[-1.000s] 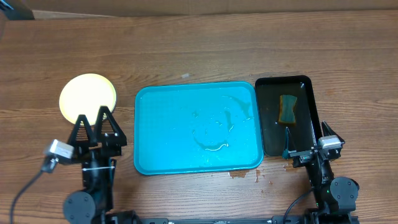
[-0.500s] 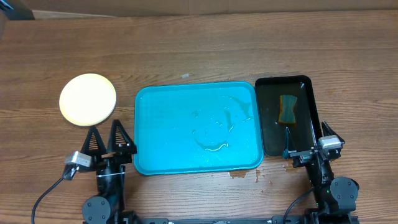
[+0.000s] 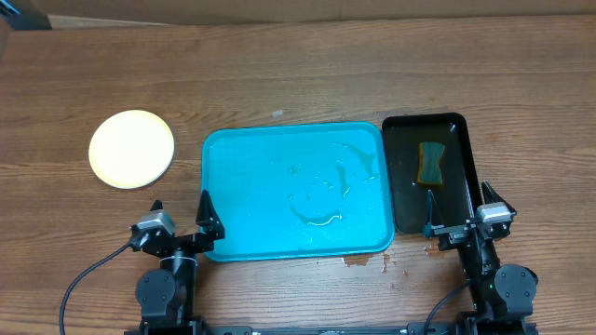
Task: Clean dirty plates on tray and stack at the side
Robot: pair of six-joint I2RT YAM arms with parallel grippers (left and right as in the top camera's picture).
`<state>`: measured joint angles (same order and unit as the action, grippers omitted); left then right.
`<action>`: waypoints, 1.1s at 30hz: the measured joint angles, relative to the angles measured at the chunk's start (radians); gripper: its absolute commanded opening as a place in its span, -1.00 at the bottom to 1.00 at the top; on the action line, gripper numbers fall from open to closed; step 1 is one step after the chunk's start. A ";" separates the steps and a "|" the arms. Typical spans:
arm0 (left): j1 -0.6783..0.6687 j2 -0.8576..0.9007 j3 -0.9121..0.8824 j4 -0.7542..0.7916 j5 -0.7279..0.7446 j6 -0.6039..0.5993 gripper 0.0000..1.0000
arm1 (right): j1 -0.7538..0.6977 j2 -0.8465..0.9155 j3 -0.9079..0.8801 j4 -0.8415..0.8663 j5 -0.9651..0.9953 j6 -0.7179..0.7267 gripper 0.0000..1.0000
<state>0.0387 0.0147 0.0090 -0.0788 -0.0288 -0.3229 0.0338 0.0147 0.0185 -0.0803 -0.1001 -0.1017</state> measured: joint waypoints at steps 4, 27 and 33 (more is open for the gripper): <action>0.000 0.000 0.000 0.000 0.022 0.130 0.99 | 0.000 0.000 0.000 0.000 0.000 0.000 1.00; 0.000 0.000 0.000 0.000 0.034 0.301 1.00 | 0.000 0.000 0.000 0.000 0.001 0.000 1.00; 0.000 0.000 0.000 0.000 0.036 0.301 0.99 | 0.000 0.000 0.000 0.000 0.000 0.000 1.00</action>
<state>0.0387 0.0151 0.0090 -0.0784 0.0071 -0.0219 0.0338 0.0147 0.0185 -0.0807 -0.1001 -0.1017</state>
